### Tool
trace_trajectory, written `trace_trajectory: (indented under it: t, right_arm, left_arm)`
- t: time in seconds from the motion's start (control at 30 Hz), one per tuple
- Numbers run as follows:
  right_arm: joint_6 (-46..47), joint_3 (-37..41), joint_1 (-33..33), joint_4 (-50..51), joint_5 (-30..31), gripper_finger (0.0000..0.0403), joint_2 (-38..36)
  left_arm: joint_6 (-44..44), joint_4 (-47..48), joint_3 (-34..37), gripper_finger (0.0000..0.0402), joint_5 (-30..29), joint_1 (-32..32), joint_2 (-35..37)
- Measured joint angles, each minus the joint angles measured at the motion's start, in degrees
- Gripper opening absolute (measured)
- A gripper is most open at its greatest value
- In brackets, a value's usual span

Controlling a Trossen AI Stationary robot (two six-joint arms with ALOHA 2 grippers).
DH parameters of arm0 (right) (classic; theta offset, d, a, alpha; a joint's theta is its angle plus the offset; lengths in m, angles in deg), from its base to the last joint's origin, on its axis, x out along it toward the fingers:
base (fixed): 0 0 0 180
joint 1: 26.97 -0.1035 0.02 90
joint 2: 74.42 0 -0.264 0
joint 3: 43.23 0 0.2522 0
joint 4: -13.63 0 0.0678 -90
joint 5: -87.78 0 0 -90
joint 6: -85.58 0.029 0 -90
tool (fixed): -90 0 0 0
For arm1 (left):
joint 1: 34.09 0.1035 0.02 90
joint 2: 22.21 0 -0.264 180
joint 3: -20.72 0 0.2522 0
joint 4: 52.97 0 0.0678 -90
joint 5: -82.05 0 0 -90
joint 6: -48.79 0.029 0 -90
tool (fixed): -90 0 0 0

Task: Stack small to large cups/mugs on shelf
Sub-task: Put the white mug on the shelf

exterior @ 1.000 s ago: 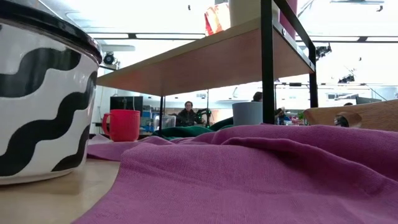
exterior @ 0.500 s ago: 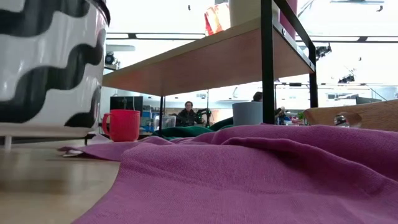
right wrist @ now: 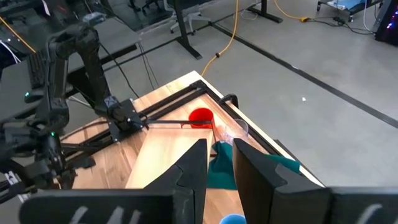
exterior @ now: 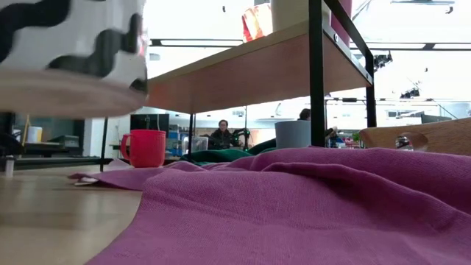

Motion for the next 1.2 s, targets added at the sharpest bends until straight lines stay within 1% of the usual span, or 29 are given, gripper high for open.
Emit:
trace_trajectory:
  t: [0.17,0.27,0.4,0.53,0.63,0.73,1.0,1.2]
  right_arm:
    - [0.01,-0.01,0.0,1.04,-0.02,0.0069,0.0]
    - [-0.01,-0.01,0.0,1.06,-0.02,0.0069,0.0]
    - [-0.01,0.0,0.0,1.15,-0.02,0.0069,0.0]
    - [-0.41,0.01,0.0,1.17,-0.02,0.0069,0.0]
    - [-0.45,0.01,0.0,1.17,-0.02,0.0069,0.0]
    - [-0.59,-0.01,0.0,1.19,-0.02,0.0069,0.0]
    - [-1.52,0.01,0.0,1.3,-0.04,0.0069,0.0]
    - [-1.94,0.01,-0.01,1.39,-0.05,0.0069,0.0]
  left_arm:
    - [1.14,1.82,0.0,0.0045,-3.33,0.02,4.17]
    - [3.61,2.71,-0.35,0.0045,-3.48,1.24,6.16]
    - [8.65,8.5,-4.5,0.0045,-3.28,4.41,7.67]
    - [13.77,14.81,-9.31,0.0046,-1.24,8.38,7.96]
    - [16.34,17.68,-10.67,0.0046,1.03,10.54,7.97]
    - [17.06,17.88,-10.83,0.0046,2.18,11.84,8.96]
    - [18.98,18.29,-10.88,0.0046,2.75,15.87,12.92]
    - [20.26,18.36,-10.88,0.0046,8.22,20.87,14.0]
